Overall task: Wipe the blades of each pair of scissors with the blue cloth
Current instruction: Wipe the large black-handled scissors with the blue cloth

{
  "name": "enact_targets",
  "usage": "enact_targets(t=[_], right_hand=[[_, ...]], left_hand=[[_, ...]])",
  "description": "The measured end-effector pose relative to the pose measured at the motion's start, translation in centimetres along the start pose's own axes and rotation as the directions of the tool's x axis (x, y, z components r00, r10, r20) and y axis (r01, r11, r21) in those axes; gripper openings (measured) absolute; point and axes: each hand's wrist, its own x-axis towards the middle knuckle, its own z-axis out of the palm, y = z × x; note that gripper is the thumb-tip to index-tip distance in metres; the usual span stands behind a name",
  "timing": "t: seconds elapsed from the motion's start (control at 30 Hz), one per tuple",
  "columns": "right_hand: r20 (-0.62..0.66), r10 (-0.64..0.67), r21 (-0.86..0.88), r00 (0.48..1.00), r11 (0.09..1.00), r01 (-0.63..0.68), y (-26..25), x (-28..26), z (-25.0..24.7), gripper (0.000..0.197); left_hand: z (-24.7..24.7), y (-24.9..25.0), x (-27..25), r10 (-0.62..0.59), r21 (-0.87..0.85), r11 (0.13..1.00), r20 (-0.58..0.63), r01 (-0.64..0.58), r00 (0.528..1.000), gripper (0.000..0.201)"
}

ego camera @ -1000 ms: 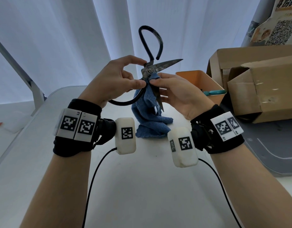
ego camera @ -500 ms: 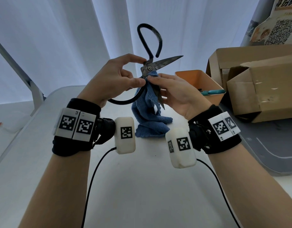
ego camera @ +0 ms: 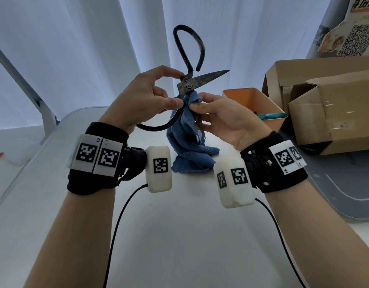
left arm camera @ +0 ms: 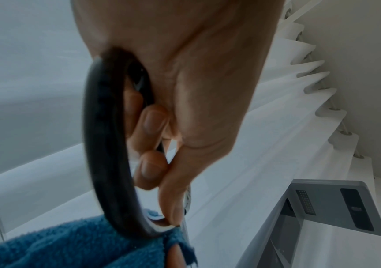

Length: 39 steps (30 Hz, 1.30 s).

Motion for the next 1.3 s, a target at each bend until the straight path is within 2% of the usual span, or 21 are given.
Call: enact_targets(t=[0.2, 0.3, 0.4, 0.5, 0.63, 0.73, 0.87, 0.9, 1.07, 1.17, 1.3], right_hand=[[-0.064, -0.003, -0.034, 0.998, 0.999, 0.001, 0.2, 0.2, 0.4, 0.02], [-0.011, -0.003, -0.05, 1.0, 0.999, 0.003, 0.2, 0.2, 0.3, 0.003], [-0.012, 0.001, -0.048, 1.0, 0.999, -0.002, 0.1, 0.1, 0.3, 0.005], [-0.044, 0.007, -0.043, 0.999, 0.999, -0.009, 0.2, 0.3, 0.6, 0.019], [0.015, 0.013, -0.013, 1.0, 1.0, -0.013, 0.0, 0.1, 0.3, 0.007], [0.009, 0.006, -0.014, 1.0, 1.0, -0.006, 0.1, -0.1, 0.3, 0.007], [-0.088, -0.007, -0.034, 0.996, 0.999, 0.004, 0.4, 0.0, 1.0, 0.038], [-0.097, -0.007, -0.026, 0.995, 1.0, 0.005, 0.3, 0.1, 1.1, 0.04], [-0.017, 0.017, 0.005, 1.0, 1.0, -0.017, 0.2, 0.1, 0.8, 0.011], [0.021, 0.03, 0.03, 0.999, 0.999, -0.03, 0.2, 0.1, 0.7, 0.019], [-0.021, 0.043, 0.034, 0.999, 0.999, -0.042, 0.5, 0.3, 0.9, 0.022]], left_hand=[[0.0, 0.1, 0.1, -0.008, -0.004, 1.0, -0.012, 0.008, 1.0, 0.047], [-0.2, -0.1, 0.1, -0.02, 0.0, 1.0, -0.028, 0.02, 0.999, 0.048], [-0.3, -0.2, 0.1, -0.021, 0.002, 1.0, -0.032, 0.021, 0.999, 0.048], [-0.1, 0.0, 0.1, -0.019, -0.005, 1.0, -0.026, 0.019, 0.999, 0.047], [-0.2, -0.1, 0.1, -0.019, 0.006, 1.0, -0.037, 0.019, 0.999, 0.048], [-0.3, -0.1, 0.1, -0.021, 0.004, 1.0, -0.046, 0.021, 0.999, 0.047], [-0.2, 0.1, 0.1, -0.017, -0.01, 1.0, -0.034, 0.017, 0.999, 0.046], [-0.2, 0.2, 0.1, -0.015, -0.011, 1.0, -0.033, 0.015, 0.999, 0.047], [-0.4, 0.0, 0.1, -0.025, -0.01, 1.0, -0.059, 0.025, 0.998, 0.047], [-0.5, -0.1, 0.1, -0.035, -0.015, 0.999, -0.071, 0.034, 0.997, 0.047], [-0.4, 0.0, 0.0, -0.034, -0.019, 0.999, -0.07, 0.033, 0.997, 0.046]])
